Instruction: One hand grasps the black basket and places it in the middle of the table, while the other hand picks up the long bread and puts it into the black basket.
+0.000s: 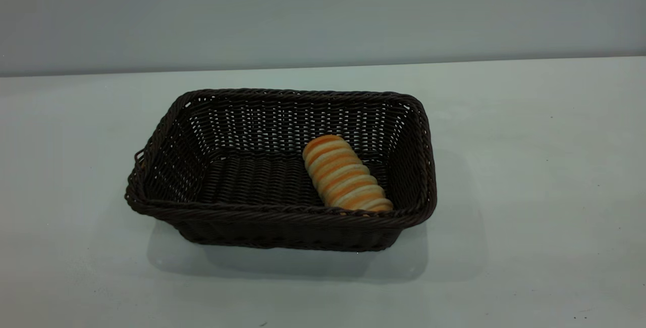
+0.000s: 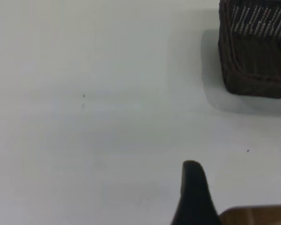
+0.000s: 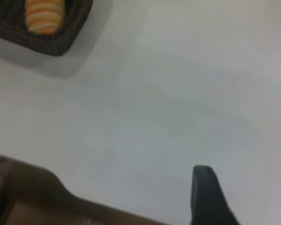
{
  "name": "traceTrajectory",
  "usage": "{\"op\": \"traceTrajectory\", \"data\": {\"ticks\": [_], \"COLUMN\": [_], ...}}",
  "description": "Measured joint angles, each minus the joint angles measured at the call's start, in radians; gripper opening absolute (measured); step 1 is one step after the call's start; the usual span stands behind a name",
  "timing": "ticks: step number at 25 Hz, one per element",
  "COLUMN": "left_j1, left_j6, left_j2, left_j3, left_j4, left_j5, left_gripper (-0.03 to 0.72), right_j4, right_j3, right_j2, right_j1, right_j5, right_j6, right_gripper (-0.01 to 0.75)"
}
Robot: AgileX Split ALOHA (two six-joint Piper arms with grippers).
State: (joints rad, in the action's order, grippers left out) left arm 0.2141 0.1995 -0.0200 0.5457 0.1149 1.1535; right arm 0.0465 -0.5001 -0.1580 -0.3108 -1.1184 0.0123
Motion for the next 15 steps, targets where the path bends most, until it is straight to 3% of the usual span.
{"op": "traceTrajectory", "data": {"ticks": [15], "left_j1": [0.0], "left_j6": [-0.131], "left_j2": [0.0], "left_j3": [-0.058], "left_j4": [-0.027], "left_j5": [-0.013], "left_gripper": [0.568], "right_j4": [-0.013], "right_j3": [0.028], "right_j2": [0.0], "right_j1": [0.0], "right_j5": [0.003], "right_j6": [-0.002], "right_gripper": [0.38]}}
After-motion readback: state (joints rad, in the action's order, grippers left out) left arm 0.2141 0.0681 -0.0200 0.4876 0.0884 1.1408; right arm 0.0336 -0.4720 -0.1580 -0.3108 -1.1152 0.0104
